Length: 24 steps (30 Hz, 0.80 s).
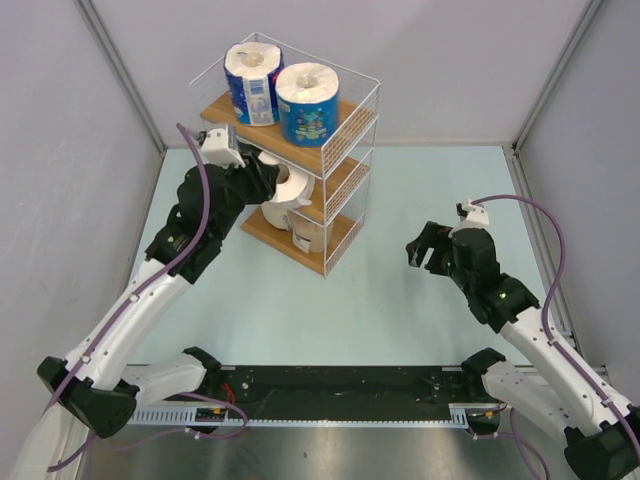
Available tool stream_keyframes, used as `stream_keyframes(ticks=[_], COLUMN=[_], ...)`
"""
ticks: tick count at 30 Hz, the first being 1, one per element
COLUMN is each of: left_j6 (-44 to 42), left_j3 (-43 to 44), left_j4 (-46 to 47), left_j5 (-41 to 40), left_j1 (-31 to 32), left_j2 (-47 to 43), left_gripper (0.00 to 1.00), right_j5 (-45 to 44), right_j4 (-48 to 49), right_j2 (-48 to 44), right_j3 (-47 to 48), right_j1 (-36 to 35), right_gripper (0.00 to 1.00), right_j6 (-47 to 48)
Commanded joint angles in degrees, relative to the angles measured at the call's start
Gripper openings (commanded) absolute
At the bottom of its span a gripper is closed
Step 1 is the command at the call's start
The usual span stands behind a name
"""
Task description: Place and organize the paper towels onto the shelf
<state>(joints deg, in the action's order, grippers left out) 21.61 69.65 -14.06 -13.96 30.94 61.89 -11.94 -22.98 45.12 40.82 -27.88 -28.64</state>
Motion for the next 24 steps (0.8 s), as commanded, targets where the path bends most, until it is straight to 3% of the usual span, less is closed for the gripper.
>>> stream_keyframes(ticks=[1, 15, 24], left_j6=[2.4, 3.9, 6.0], left_j3=[4.7, 4.1, 4.1], left_j4=[6.2, 9.7, 10.3], left_j5=[3.8, 5.3, 8.2], left_j1=[-0.5, -1.9, -2.6], left_j2=[1.1, 3.1, 5.2], left_gripper=[0.41, 0.41, 0.49], right_j5=[0.3, 1.6, 1.7], right_j4=[-0.7, -0.3, -0.7], right_j2=[-1.6, -1.7, -1.7], right_j3=[-0.5, -1.2, -1.3], right_j1=[0.7, 1.1, 1.2], right_gripper=[0.81, 0.81, 0.82], right_j6=[0.3, -0.2, -0.2])
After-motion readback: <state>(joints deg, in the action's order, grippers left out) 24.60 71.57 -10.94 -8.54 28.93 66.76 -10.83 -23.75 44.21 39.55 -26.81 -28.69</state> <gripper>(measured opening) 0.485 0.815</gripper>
